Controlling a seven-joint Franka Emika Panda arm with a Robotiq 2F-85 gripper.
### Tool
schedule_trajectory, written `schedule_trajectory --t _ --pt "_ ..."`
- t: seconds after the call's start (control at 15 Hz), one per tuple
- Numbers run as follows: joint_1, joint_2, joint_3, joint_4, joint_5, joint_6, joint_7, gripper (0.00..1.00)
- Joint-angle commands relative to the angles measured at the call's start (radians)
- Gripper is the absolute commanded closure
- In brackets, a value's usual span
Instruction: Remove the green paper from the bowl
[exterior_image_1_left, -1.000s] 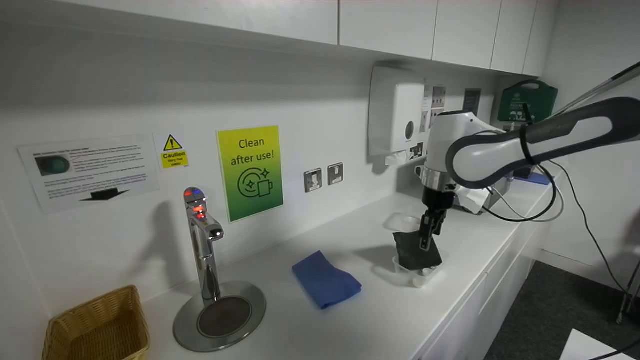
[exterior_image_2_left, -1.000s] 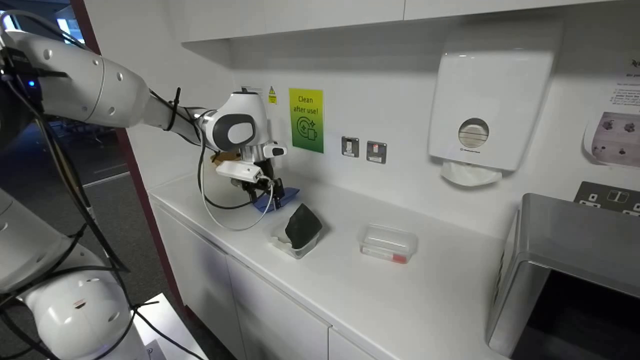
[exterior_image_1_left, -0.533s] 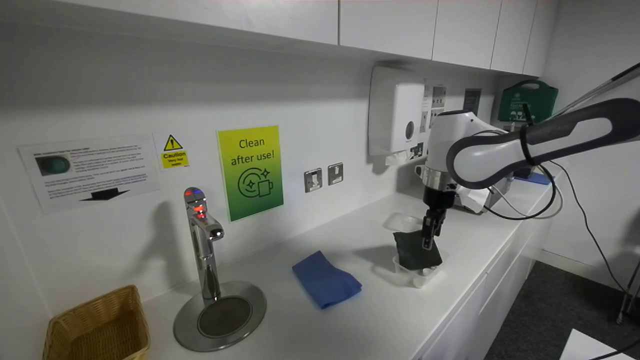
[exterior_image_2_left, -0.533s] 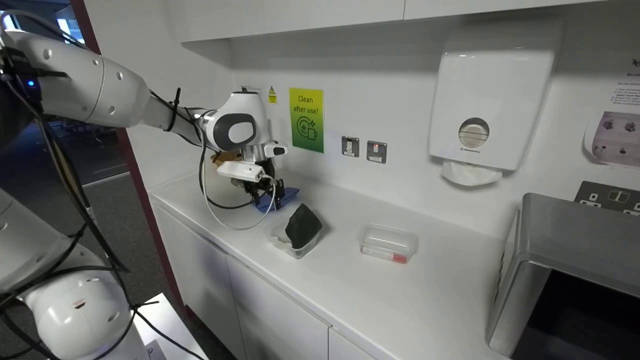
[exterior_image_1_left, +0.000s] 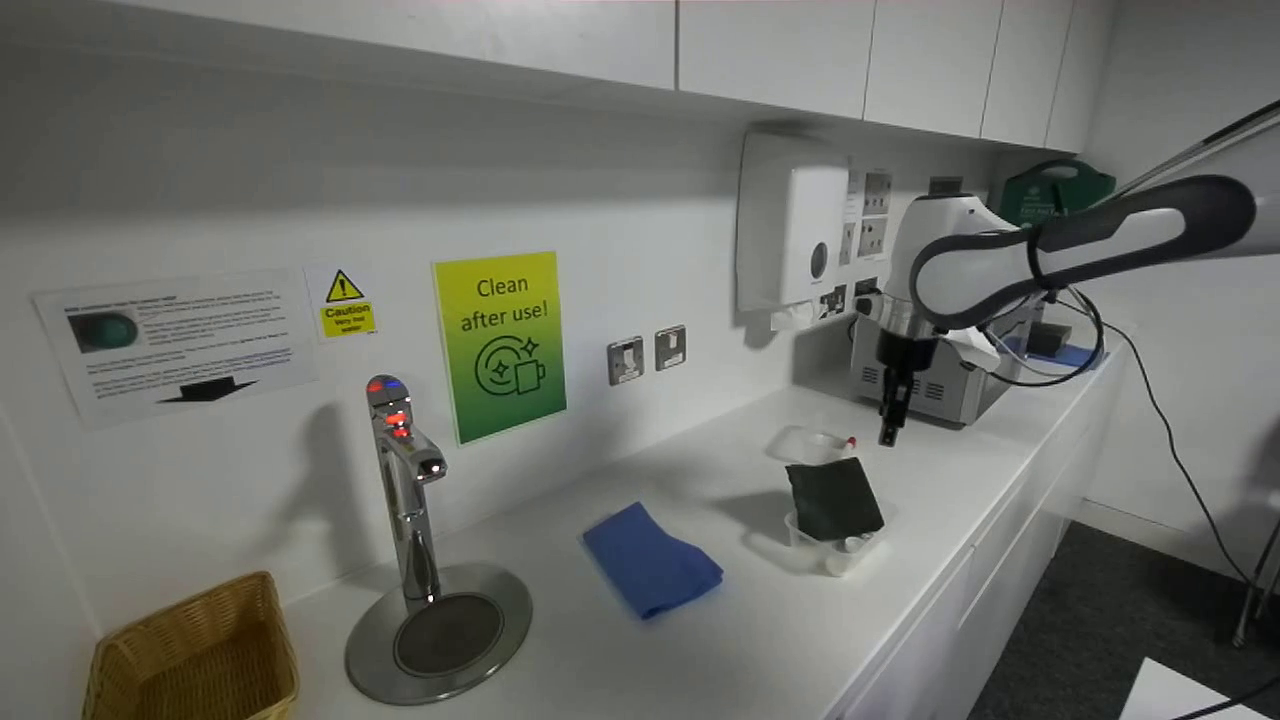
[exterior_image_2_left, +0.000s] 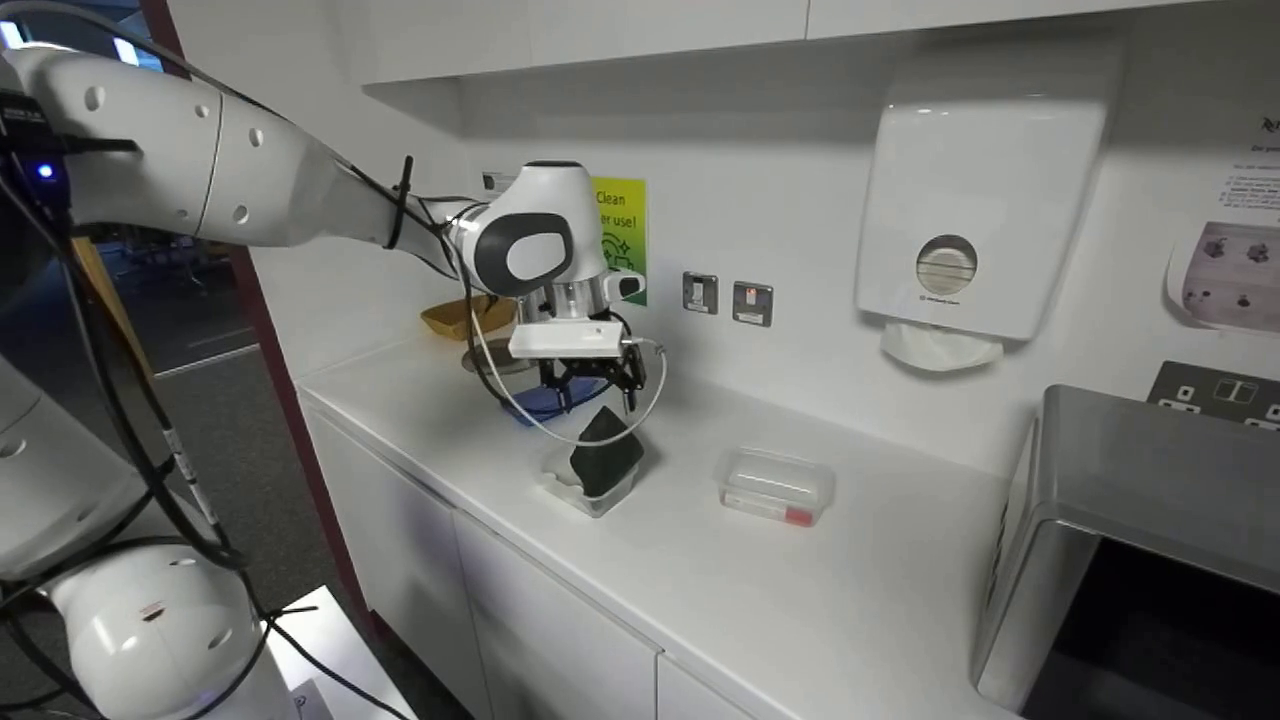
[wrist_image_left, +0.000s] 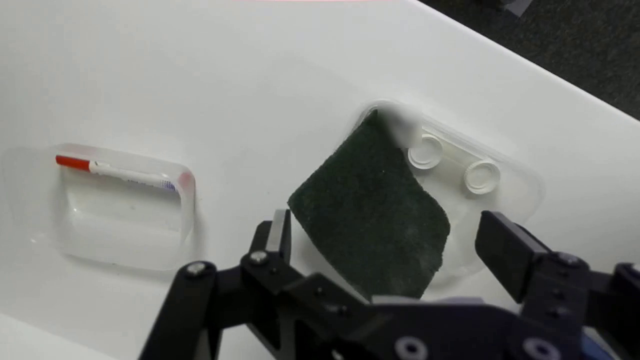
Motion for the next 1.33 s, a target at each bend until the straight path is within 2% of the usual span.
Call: schedule_trajectory --t 0.0,0.27,0.33,0.53,1.0,1.27 --pt "0.028 0.045 -0.036 0.07 0.131 -0.017 -0.242 0.0" --pt "0.062 0.071 0.008 0.081 0.252 -0.074 -0.412 0.0" --pt "0.025 0.052 0.014 0.046 0.209 -0.022 -0.345 0.0" --pt "0.045 0.066 0.035 0.051 0.231 -0.044 -0.372 0.0" --pt "0.045 0.067 0.034 0.053 0.232 -0.045 -0.377 0.0" --pt "0.02 0.115 -0.003 0.112 0.303 -0.1 -0.386 0.0"
